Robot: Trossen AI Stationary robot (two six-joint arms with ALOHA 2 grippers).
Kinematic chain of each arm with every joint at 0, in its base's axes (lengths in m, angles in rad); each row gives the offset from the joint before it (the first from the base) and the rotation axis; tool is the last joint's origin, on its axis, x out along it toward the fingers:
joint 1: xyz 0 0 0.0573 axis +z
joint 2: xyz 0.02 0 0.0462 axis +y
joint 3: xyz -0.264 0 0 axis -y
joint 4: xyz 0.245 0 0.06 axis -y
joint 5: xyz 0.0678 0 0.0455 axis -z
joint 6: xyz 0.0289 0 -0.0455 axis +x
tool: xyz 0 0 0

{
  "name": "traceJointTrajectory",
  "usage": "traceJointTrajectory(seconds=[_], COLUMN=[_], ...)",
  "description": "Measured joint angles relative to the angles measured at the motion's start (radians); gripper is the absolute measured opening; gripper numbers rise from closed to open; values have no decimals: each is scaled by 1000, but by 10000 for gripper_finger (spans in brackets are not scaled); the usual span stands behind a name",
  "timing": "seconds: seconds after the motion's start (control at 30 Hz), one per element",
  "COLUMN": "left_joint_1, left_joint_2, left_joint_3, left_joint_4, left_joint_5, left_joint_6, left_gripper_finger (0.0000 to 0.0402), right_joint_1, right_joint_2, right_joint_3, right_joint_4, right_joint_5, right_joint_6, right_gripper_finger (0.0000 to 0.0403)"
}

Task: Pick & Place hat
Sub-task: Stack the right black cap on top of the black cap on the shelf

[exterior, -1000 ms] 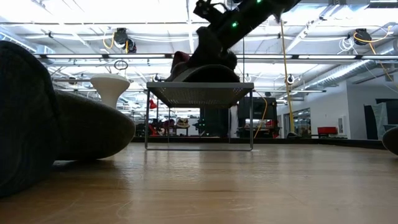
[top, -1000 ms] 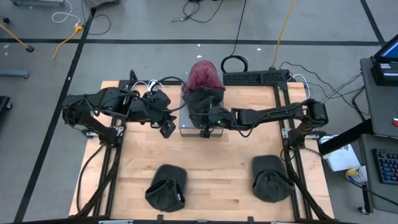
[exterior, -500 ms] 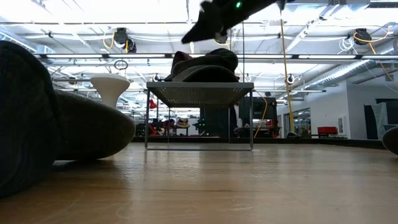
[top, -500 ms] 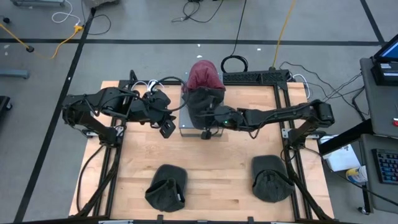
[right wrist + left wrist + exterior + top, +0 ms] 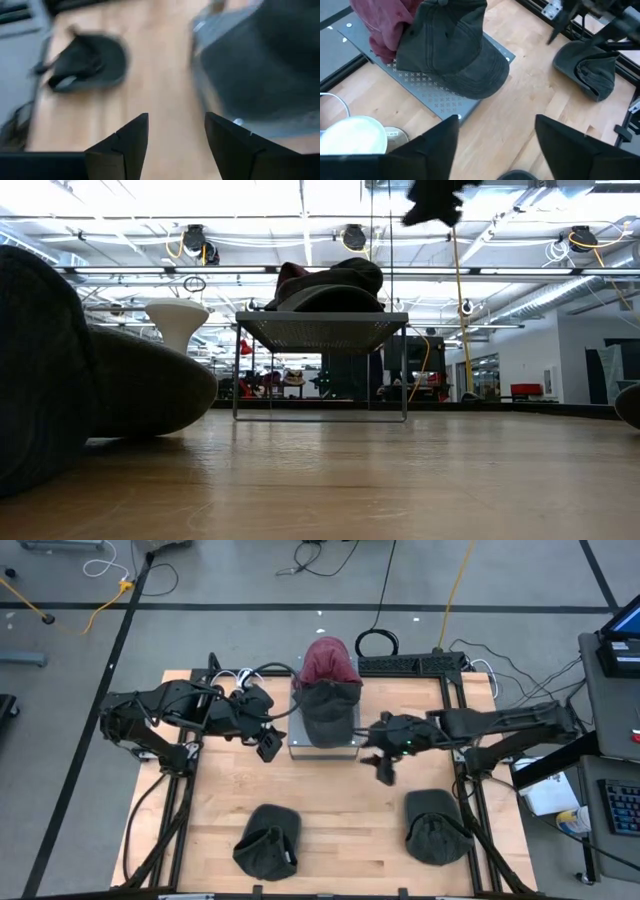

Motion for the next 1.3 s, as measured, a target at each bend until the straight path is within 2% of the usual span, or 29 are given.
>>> traceJointTrajectory(seconds=[0.2, 0.33, 0.47, 0.67, 0.9, 1.3], left_joint_1=[0, 0, 0, 0, 0, 0], left_joint_2=[0, 0, 0, 0, 0, 0], left_joint_3=[0, 0, 0, 0, 0, 0], left_joint_4=[1, 3, 4, 6, 7, 8], left_joint_5=[22, 53, 93, 142, 163, 181], left_joint_6=[4, 4, 4, -10, -13, -48], left_gripper_finger=[323, 340, 346, 337, 342, 345], right_joint_1=[15, 15, 15, 15, 62, 160], right_joint_2=[-74, -97, -103, -75, 26, 313], right_joint_3=[0, 0, 0, 0, 0, 0], right_joint_4=[-98, -136, -177, -259, -334, -408], right_joint_5=[-245, -417, -515, -569, -614, -629], right_joint_6=[-60, -141, -299, -544, -761, -951], right_gripper_finger=[189, 184, 186, 197, 203, 204])
